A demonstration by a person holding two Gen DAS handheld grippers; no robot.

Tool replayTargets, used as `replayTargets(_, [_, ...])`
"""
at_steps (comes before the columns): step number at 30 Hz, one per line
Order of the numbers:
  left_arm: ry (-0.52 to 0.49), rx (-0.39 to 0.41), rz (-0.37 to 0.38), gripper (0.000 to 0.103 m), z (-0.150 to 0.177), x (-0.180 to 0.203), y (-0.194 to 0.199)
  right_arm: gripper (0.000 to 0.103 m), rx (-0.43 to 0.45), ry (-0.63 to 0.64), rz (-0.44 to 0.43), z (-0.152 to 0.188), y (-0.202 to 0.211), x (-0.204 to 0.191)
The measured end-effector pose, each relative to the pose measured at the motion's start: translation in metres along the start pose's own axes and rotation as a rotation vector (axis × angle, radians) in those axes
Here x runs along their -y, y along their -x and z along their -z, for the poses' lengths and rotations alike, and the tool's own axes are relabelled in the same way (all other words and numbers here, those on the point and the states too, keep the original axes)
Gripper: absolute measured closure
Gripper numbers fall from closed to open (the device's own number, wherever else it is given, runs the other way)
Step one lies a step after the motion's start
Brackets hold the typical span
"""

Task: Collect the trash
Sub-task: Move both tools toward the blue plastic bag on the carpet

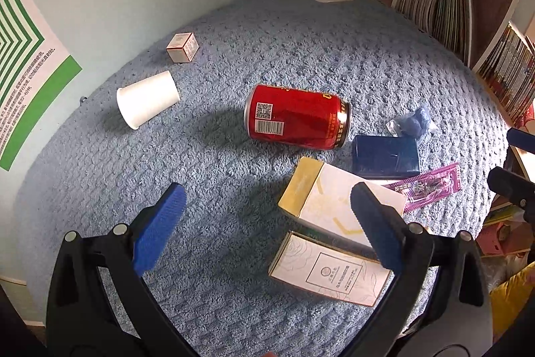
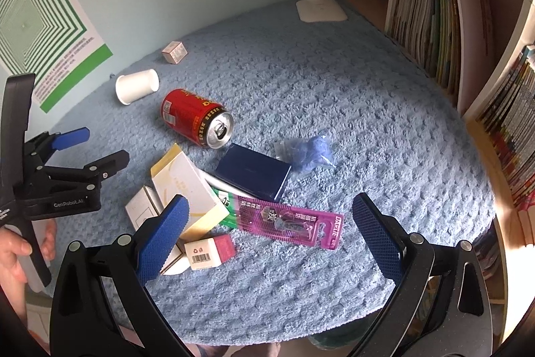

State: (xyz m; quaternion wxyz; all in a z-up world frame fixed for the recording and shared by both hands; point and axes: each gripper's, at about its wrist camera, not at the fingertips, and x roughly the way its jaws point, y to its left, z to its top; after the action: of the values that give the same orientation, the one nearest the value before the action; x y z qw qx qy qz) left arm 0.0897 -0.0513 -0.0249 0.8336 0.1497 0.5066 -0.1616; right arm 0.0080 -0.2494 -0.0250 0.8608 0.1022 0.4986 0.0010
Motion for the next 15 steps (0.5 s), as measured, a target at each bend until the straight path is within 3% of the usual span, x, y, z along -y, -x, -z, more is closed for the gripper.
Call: replayTargets(15, [-0.014, -0.03, 0.026, 0.007, -0.029, 0.003, -0.022, 0.006, -0.02, 0.001, -0.004, -0.021, -0.025, 0.003])
